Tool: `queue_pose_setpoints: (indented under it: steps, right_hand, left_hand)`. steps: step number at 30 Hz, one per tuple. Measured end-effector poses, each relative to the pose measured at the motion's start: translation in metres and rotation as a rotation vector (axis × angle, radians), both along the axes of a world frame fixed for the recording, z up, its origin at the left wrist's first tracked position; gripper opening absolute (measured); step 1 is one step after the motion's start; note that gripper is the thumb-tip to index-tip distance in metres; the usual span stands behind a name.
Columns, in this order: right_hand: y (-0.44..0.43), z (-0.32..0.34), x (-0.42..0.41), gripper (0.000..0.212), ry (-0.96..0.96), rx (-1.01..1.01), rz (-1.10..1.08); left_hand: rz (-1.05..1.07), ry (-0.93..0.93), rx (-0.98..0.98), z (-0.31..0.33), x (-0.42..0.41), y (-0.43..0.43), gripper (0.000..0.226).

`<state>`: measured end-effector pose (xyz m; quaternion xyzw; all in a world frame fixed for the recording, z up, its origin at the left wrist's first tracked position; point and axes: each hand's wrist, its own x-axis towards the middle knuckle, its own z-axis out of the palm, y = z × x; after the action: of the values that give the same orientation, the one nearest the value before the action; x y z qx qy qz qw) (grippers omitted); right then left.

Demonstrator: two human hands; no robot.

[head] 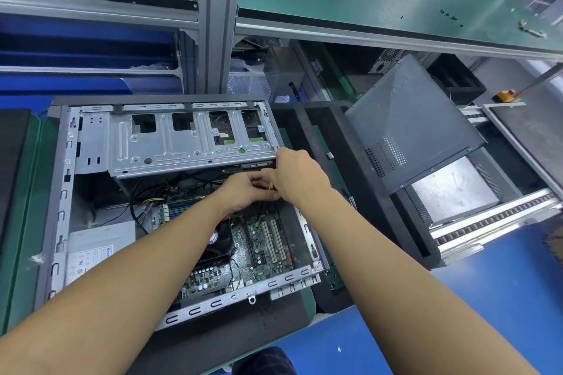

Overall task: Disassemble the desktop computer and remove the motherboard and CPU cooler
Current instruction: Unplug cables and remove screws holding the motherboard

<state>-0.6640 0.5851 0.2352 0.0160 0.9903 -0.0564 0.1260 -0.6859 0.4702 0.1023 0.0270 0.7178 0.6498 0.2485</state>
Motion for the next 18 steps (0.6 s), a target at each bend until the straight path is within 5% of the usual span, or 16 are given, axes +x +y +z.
queue_pose_setpoints:
  steps: [4, 12, 18]
  right_hand:
    - [-0.0013, 0.0028, -0.0028, 0.020, -0.036, -0.017, 0.080]
    - [-0.0001, 0.0068, -0.0040, 0.021, -0.062, -0.116, 0.071]
    - [-0.0024, 0.0001, -0.0028, 0.022, -0.009, 0.005, 0.058]
  left_hand:
    - [-0.023, -0.125, 0.105, -0.0020, -0.0017, -0.0071, 0.028]
    - [-0.003, -0.060, 0.013, 0.0001, -0.0008, -0.0049, 0.028]
    - [-0.015, -0.056, 0.006, -0.0014, -0.0003, -0.0055, 0.031]
